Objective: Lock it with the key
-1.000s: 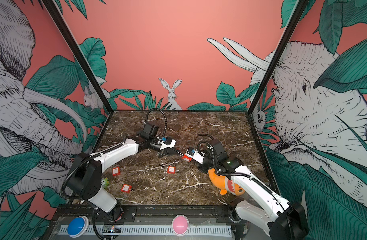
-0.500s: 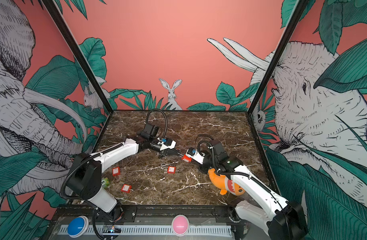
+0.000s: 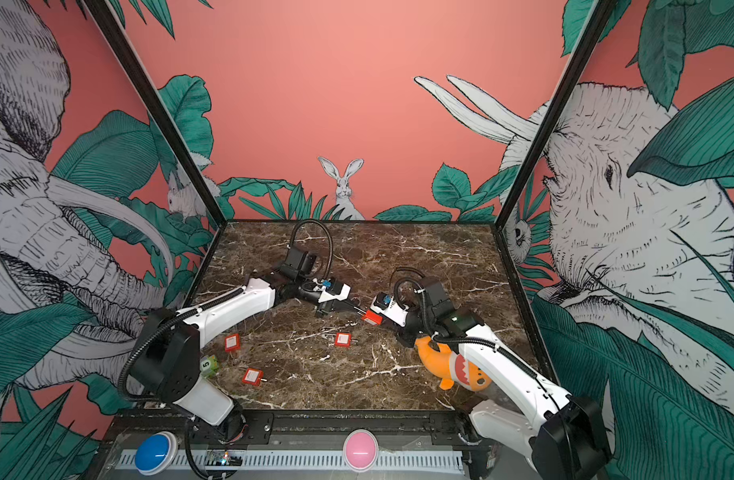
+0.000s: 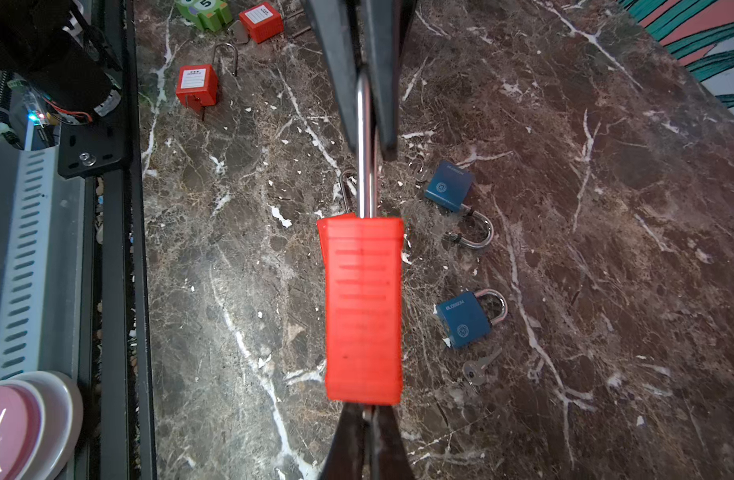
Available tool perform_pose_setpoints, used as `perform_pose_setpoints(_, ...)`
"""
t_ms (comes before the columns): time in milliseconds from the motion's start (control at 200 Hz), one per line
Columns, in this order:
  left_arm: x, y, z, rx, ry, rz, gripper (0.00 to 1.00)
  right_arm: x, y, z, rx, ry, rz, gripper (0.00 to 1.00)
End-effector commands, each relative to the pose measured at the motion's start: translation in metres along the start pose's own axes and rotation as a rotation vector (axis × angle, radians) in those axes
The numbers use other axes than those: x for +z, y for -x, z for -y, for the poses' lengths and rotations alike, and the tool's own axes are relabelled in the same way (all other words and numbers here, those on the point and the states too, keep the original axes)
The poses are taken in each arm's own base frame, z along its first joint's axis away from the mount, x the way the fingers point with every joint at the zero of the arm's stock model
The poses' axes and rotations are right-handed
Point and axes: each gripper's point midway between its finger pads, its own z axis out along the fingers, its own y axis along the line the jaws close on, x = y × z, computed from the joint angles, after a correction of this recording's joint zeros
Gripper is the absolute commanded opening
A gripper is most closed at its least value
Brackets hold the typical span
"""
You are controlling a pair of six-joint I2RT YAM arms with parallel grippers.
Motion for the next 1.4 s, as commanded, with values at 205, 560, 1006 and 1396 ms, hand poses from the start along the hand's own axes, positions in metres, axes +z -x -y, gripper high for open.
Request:
perform_pose_setpoints(205, -0.012, 0.015, -0.014, 0.128, 0.029, 0.008, 0.00, 0.000, -0.008, -0.018, 0.081, 0.113, -0.053, 0.00)
perform_pose_setpoints(560, -0.022, 0.018, -0.015, -0.002, -0.052, 0.064, 0.00, 0.000, -0.017, 0.012, -0.003, -0.062, -0.112, 0.00)
perform_pose_setpoints(1006, -0.023, 0.014, -0.018, 0.091, 0.004, 0.035, 0.00, -0.002, -0.015, 0.001, 0.007, -0.014, -0.093, 0.00)
perform_pose_setpoints(1396, -0.025, 0.013, -0.023, 0.147, 0.051, 0.004, 0.00, 0.004, -0.026, -0.012, 0.078, 0.087, -0.117, 0.00)
